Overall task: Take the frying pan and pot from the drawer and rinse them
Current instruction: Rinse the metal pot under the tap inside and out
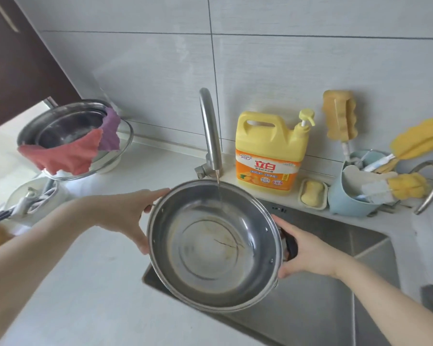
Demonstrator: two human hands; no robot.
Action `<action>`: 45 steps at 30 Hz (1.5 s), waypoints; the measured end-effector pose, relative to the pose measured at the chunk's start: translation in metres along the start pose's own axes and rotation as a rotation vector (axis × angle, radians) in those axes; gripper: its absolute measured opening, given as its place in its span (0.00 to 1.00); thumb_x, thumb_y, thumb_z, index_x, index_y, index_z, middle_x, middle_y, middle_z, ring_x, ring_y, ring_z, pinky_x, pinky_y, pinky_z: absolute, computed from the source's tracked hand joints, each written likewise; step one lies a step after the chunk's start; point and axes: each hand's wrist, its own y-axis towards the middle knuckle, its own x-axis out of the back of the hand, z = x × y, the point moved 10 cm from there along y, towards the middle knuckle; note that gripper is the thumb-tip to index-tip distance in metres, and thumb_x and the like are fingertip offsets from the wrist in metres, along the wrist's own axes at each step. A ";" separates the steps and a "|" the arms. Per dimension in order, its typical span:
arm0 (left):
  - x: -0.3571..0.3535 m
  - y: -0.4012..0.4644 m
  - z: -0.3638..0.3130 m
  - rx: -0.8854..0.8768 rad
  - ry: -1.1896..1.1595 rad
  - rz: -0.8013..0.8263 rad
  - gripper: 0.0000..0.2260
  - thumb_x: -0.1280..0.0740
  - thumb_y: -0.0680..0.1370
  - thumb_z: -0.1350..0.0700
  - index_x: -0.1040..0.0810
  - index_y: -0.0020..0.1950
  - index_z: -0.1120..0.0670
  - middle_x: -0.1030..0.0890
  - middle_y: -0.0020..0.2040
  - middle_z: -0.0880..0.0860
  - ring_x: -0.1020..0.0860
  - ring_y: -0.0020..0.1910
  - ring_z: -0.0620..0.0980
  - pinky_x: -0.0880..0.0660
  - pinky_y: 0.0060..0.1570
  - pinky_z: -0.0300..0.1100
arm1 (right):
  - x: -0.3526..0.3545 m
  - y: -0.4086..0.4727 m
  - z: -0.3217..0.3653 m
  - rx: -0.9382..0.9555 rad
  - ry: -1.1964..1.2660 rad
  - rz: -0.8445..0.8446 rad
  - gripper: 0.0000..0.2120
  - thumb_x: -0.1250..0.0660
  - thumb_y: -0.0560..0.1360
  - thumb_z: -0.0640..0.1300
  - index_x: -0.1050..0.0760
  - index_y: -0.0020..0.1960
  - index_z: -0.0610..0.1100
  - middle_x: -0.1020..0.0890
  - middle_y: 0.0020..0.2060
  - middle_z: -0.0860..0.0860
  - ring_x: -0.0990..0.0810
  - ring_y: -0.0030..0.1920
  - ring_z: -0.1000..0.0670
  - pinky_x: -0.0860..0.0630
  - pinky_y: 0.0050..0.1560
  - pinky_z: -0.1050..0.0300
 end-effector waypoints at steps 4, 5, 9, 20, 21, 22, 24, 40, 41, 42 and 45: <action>0.018 -0.027 0.001 0.062 0.185 -0.250 0.63 0.19 0.56 0.39 0.68 0.70 0.25 0.35 0.55 0.39 0.33 0.56 0.39 0.33 0.53 0.40 | 0.005 0.004 0.022 0.114 0.002 -0.180 0.65 0.15 0.53 0.44 0.53 0.74 0.72 0.30 0.60 0.56 0.28 0.60 0.58 0.32 0.58 0.71; 0.019 -0.030 0.001 0.065 0.241 -0.332 0.65 0.19 0.56 0.38 0.69 0.73 0.31 0.36 0.55 0.41 0.33 0.55 0.41 0.33 0.50 0.40 | 0.010 0.003 0.028 0.160 -0.016 -0.230 0.66 0.15 0.52 0.44 0.53 0.75 0.71 0.31 0.61 0.56 0.31 0.62 0.60 0.34 0.62 0.68; 0.005 -0.026 -0.001 0.003 0.223 -0.558 0.67 0.20 0.57 0.35 0.74 0.73 0.35 0.39 0.52 0.45 0.33 0.52 0.47 0.29 0.51 0.46 | 0.037 -0.007 0.041 0.220 -0.159 -0.327 0.66 0.14 0.53 0.47 0.56 0.75 0.70 0.36 0.60 0.58 0.32 0.54 0.67 0.33 0.61 0.64; -0.070 0.053 -0.049 -0.224 -0.296 -0.279 0.60 0.17 0.59 0.44 0.64 0.69 0.28 0.44 0.68 0.26 0.42 0.67 0.28 0.47 0.66 0.22 | 0.123 -0.042 0.071 -0.033 -0.592 -0.109 0.62 0.16 0.49 0.58 0.52 0.71 0.70 0.34 0.53 0.60 0.24 0.43 0.63 0.27 0.46 0.68; -0.071 0.056 -0.053 -0.247 -0.317 -0.243 0.59 0.17 0.60 0.46 0.62 0.69 0.27 0.44 0.65 0.21 0.41 0.65 0.24 0.46 0.65 0.21 | 0.126 -0.044 0.068 -0.061 -0.596 -0.089 0.61 0.16 0.49 0.59 0.52 0.70 0.71 0.33 0.52 0.59 0.24 0.43 0.64 0.27 0.44 0.68; -0.071 0.057 -0.055 -0.259 -0.334 -0.204 0.58 0.16 0.61 0.48 0.59 0.69 0.27 0.41 0.62 0.18 0.39 0.63 0.20 0.44 0.63 0.19 | 0.126 -0.046 0.062 -0.087 -0.577 -0.069 0.61 0.16 0.48 0.60 0.52 0.69 0.72 0.32 0.52 0.59 0.23 0.42 0.64 0.27 0.43 0.69; -0.072 0.062 -0.054 -0.257 -0.345 -0.101 0.56 0.16 0.62 0.51 0.54 0.71 0.29 0.34 0.62 0.20 0.36 0.62 0.19 0.40 0.66 0.24 | 0.117 -0.048 0.044 -0.113 -0.468 -0.012 0.61 0.16 0.48 0.61 0.49 0.71 0.72 0.28 0.58 0.61 0.19 0.45 0.61 0.24 0.48 0.67; 0.004 0.001 -0.019 0.016 0.156 -0.057 0.57 0.17 0.57 0.42 0.52 0.74 0.33 0.31 0.59 0.43 0.30 0.61 0.47 0.31 0.61 0.47 | -0.015 -0.003 -0.018 0.008 0.029 -0.081 0.60 0.17 0.52 0.43 0.46 0.72 0.72 0.25 0.63 0.60 0.23 0.57 0.56 0.26 0.58 0.66; 0.008 0.000 -0.017 0.023 0.211 -0.118 0.59 0.18 0.57 0.41 0.56 0.74 0.33 0.31 0.58 0.43 0.30 0.61 0.47 0.31 0.59 0.45 | -0.012 0.000 -0.016 0.007 0.025 -0.123 0.62 0.16 0.52 0.45 0.49 0.74 0.70 0.28 0.63 0.60 0.26 0.57 0.58 0.30 0.54 0.72; 0.010 0.000 -0.016 0.024 0.267 -0.183 0.61 0.18 0.57 0.40 0.59 0.75 0.35 0.33 0.56 0.43 0.29 0.60 0.47 0.32 0.55 0.43 | -0.008 0.001 -0.012 0.009 0.017 -0.165 0.64 0.16 0.53 0.45 0.51 0.75 0.69 0.30 0.62 0.59 0.27 0.56 0.59 0.32 0.51 0.75; 0.010 0.006 -0.011 0.022 0.339 -0.356 0.64 0.21 0.58 0.36 0.66 0.77 0.40 0.37 0.53 0.43 0.28 0.59 0.49 0.35 0.51 0.41 | 0.015 0.002 0.003 0.096 -0.070 -0.279 0.66 0.15 0.52 0.44 0.52 0.76 0.67 0.31 0.61 0.53 0.29 0.58 0.56 0.33 0.50 0.76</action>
